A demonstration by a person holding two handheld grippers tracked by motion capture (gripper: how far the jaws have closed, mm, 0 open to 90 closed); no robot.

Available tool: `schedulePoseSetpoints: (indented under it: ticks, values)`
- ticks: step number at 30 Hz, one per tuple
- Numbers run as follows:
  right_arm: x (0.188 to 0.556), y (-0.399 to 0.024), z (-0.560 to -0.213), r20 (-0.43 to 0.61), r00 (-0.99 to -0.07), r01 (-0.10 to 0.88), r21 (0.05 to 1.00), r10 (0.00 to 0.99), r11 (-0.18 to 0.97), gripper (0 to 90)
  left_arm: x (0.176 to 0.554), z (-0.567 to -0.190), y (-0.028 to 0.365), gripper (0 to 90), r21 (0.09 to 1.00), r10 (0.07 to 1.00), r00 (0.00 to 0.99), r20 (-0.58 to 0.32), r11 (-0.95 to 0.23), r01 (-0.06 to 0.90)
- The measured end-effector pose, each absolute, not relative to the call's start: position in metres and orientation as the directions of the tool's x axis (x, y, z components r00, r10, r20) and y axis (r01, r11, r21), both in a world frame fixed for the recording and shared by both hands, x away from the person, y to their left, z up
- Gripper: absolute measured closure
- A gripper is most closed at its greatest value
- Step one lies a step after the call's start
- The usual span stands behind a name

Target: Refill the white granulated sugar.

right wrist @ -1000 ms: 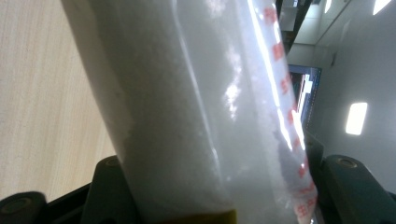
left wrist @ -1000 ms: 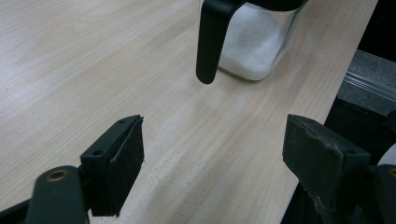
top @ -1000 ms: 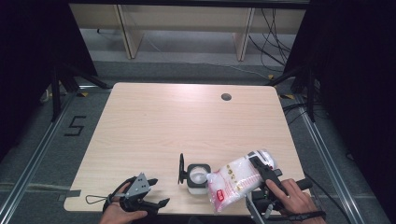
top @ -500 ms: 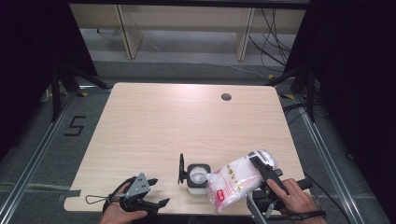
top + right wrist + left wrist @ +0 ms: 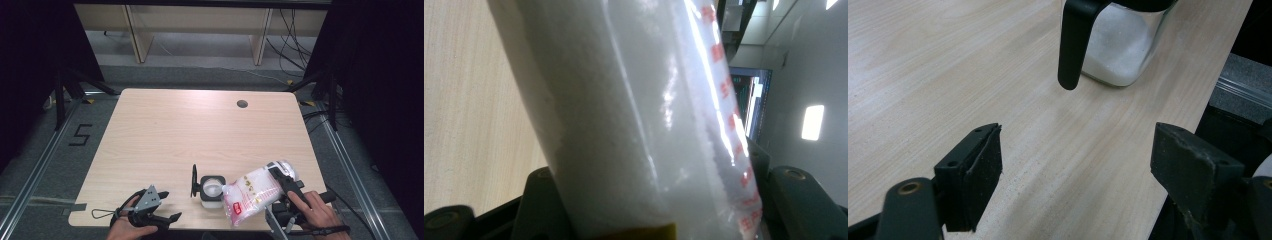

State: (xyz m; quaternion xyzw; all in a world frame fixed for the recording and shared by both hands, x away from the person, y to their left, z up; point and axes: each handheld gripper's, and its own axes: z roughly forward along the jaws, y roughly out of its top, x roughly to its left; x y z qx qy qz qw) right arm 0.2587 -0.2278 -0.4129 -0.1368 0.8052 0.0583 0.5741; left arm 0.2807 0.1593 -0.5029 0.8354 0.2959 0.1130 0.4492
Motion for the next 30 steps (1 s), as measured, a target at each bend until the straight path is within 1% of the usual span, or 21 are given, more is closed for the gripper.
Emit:
schedulePoseSetpoints:
  ticks: [3, 6, 8, 11, 14, 15, 18, 21, 23, 27, 28, 29, 30]
  values:
    - [0.259, -0.2279, -0.4138, -0.939, -0.308, -0.291, -0.06, -0.152, 0.955, 44.7, 0.2809, -0.5031, 0.1593, 20.2, 0.817, 0.592, 0.802, -0.079, -0.422, 0.392]
    - [0.2595, -0.2271, -0.4124, -0.94, -0.295, -0.304, -0.078, -0.171, 0.95, 44.6, 0.2806, -0.5029, 0.1592, 20.1, 0.817, 0.596, 0.799, -0.077, -0.421, 0.393]
    - [0.2586, -0.2274, -0.414, -0.938, -0.312, -0.289, -0.058, -0.152, 0.956, 44.7, 0.2806, -0.5029, 0.1593, 20.2, 0.818, 0.596, 0.799, -0.077, -0.421, 0.393]
    - [0.258, -0.2275, -0.4149, -0.94, -0.314, -0.282, -0.042, -0.134, 0.958, 44.7, 0.2806, -0.5028, 0.1594, 20.2, 0.817, 0.595, 0.8, -0.076, -0.423, 0.392]
    - [0.2597, -0.2267, -0.4127, -0.938, -0.301, -0.308, -0.072, -0.169, 0.949, 44.7, 0.2806, -0.5028, 0.1593, 20.2, 0.817, 0.596, 0.799, -0.077, -0.421, 0.393]
    - [0.2573, -0.2286, -0.4176, -0.939, -0.331, -0.264, -0.006, -0.097, 0.965, 44.7, 0.2806, -0.5029, 0.1593, 20.2, 0.818, 0.596, 0.799, -0.077, -0.421, 0.393]
    - [0.2601, -0.2274, -0.4135, -0.939, -0.302, -0.305, -0.071, -0.167, 0.95, 44.7, 0.2806, -0.5029, 0.1593, 20.2, 0.817, 0.596, 0.799, -0.077, -0.421, 0.393]
    - [0.2599, -0.2278, -0.413, -0.939, -0.3, -0.3, -0.076, -0.17, 0.951, 44.8, 0.2807, -0.5029, 0.1593, 20.1, 0.817, 0.596, 0.799, -0.078, -0.421, 0.393]
    - [0.2596, -0.2283, -0.413, -0.94, -0.308, -0.295, -0.056, -0.15, 0.954, 44.8, 0.2806, -0.5029, 0.1592, 20.2, 0.817, 0.596, 0.799, -0.078, -0.421, 0.393]
    - [0.261, -0.2283, -0.4141, -0.937, -0.317, -0.306, -0.046, -0.147, 0.951, 44.8, 0.2806, -0.5029, 0.1592, 20.2, 0.817, 0.597, 0.799, -0.078, -0.421, 0.394]
    - [0.2604, -0.2285, -0.4147, -0.936, -0.323, -0.298, -0.042, -0.142, 0.954, 44.8, 0.2806, -0.5029, 0.1593, 20.2, 0.817, 0.596, 0.8, -0.077, -0.422, 0.393]
    - [0.2593, -0.2297, -0.4174, -0.935, -0.34, -0.272, -0.007, -0.103, 0.962, 44.8, 0.2806, -0.5028, 0.1594, 20.2, 0.817, 0.595, 0.8, -0.076, -0.423, 0.392]
    - [0.2599, -0.2298, -0.4172, -0.934, -0.34, -0.279, -0.011, -0.11, 0.96, 44.8, 0.2806, -0.5028, 0.1594, 20.2, 0.817, 0.595, 0.8, -0.076, -0.423, 0.392]
